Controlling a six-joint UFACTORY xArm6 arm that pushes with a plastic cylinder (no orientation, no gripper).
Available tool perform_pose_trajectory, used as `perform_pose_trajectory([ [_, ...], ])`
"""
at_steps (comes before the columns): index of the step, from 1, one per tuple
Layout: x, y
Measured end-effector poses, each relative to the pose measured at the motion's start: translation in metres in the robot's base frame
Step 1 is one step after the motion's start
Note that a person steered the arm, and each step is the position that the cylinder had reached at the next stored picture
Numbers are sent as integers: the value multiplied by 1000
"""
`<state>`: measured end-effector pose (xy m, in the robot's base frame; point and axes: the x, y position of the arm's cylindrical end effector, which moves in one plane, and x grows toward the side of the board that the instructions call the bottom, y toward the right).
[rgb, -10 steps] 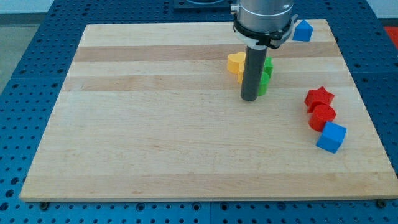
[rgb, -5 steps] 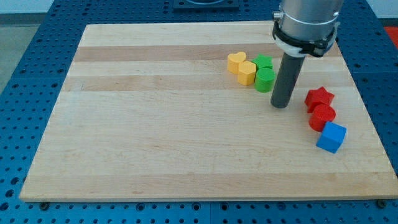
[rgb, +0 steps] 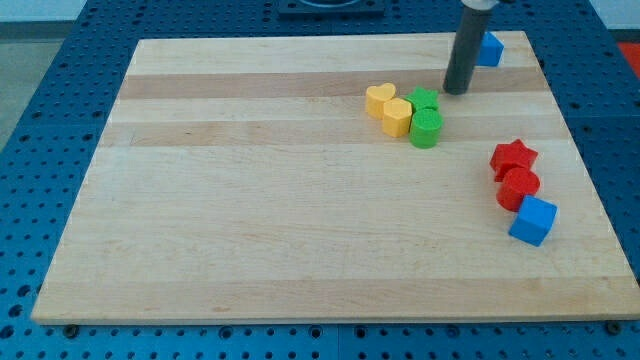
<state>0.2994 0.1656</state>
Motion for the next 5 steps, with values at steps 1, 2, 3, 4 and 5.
perform_pose_trajectory([
  [1, -37, -6],
  [2, -71, -10],
  [3, -91, 2],
  [4, -97, 32],
  [5, -97, 61],
])
